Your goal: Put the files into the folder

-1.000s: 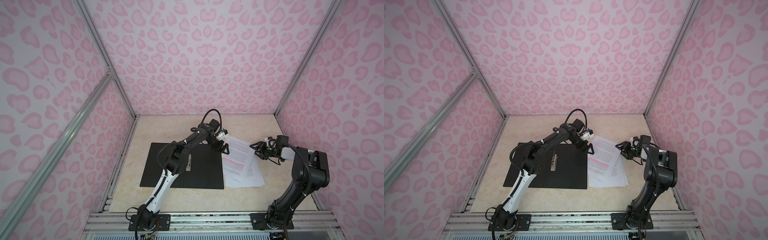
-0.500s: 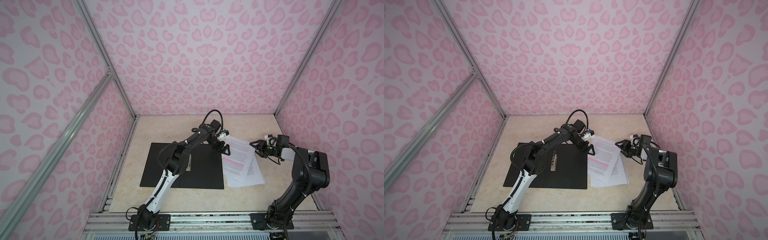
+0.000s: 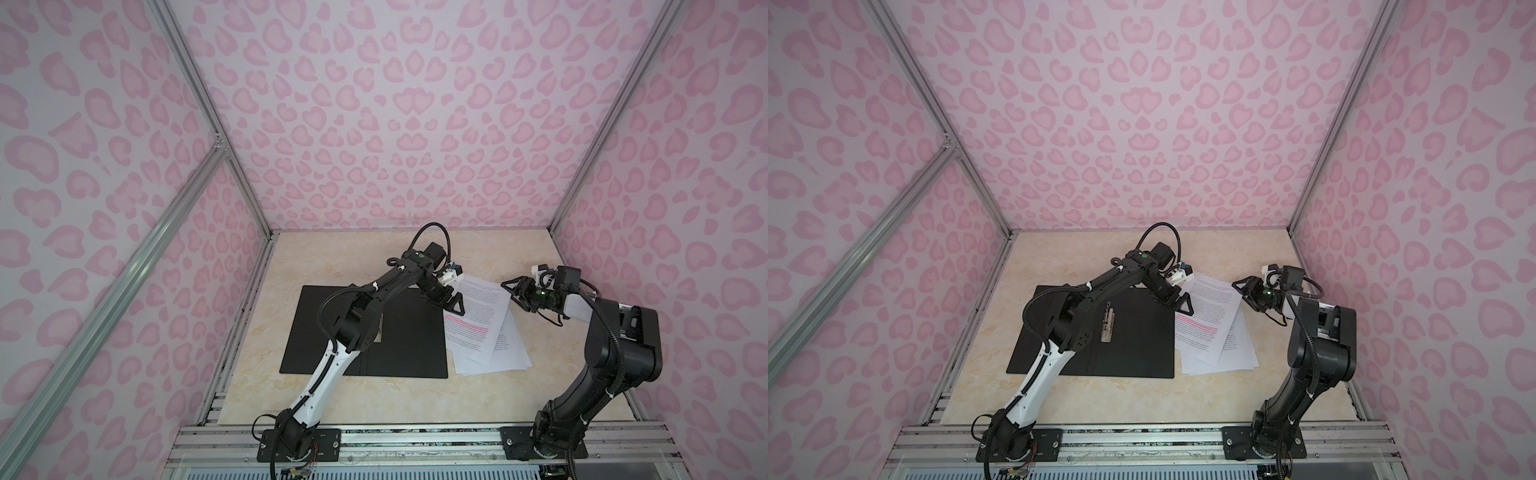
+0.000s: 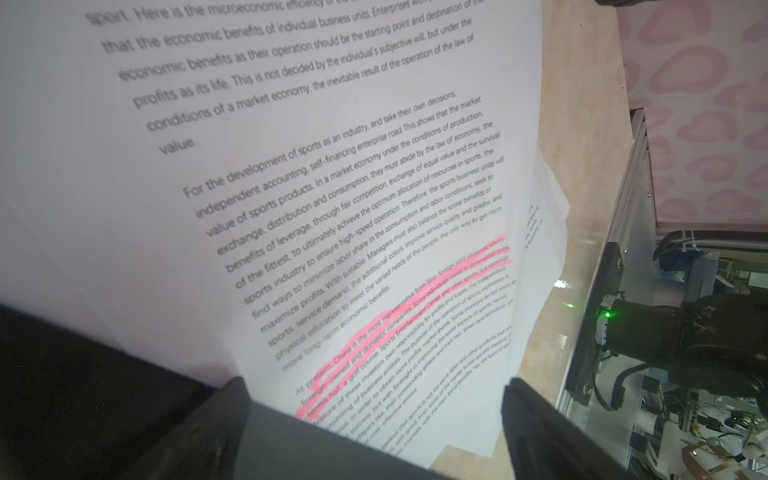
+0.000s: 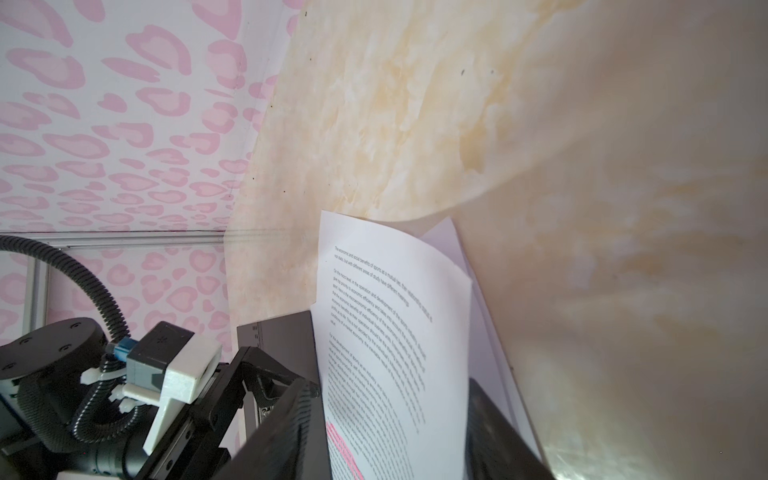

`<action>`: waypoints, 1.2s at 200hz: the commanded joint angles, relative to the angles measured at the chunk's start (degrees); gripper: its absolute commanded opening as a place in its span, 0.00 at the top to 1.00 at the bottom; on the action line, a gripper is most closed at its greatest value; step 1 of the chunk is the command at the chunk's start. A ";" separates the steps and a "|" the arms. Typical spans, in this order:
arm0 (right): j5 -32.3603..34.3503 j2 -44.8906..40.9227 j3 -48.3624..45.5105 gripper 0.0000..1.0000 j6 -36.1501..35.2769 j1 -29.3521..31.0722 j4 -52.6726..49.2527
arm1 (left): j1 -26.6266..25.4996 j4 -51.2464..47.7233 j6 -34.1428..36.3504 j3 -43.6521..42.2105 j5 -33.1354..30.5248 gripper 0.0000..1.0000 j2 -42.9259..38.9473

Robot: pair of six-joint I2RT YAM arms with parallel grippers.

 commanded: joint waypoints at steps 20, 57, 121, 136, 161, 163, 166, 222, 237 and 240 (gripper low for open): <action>-1.57 1.31 -0.07 0.44 1.00 0.48 2.05 | -0.07 -1.77 -0.18 -0.04 0.71 0.02 -0.29; -2.84 3.45 -0.98 0.48 1.53 1.41 3.61 | -0.15 -1.70 -0.20 0.02 0.98 0.02 -0.57; -3.70 3.77 -2.35 0.75 3.75 1.46 6.86 | -0.15 -2.10 0.06 0.05 1.21 0.02 -1.74; -3.72 3.15 -2.18 0.83 4.11 1.46 6.90 | -0.15 -2.59 0.48 0.47 0.92 0.02 -3.09; -3.60 1.71 -2.01 1.00 5.15 1.46 7.32 | 0.39 -3.24 0.59 1.10 0.98 0.02 -7.24; -3.61 1.54 -1.99 1.00 5.16 1.46 7.34 | 0.42 -3.27 0.59 1.10 1.05 0.02 -7.68; -3.60 1.28 -2.01 1.00 5.32 1.46 7.34 | 0.53 -3.34 0.59 1.10 1.06 0.02 -8.36; -2.28 -8.24 0.30 1.00 4.04 1.97 -0.11 | 11.09 -6.66 -1.41 -2.55 2.39 0.02 -24.99; -1.41 -12.25 2.09 1.00 2.96 2.57 -3.92 | 16.74 -6.28 -3.02 -6.53 4.36 0.02 -30.59; -1.13 -13.04 2.53 1.00 2.66 2.72 -4.87 | 17.90 -6.27 -3.21 -7.35 4.86 0.02 -31.67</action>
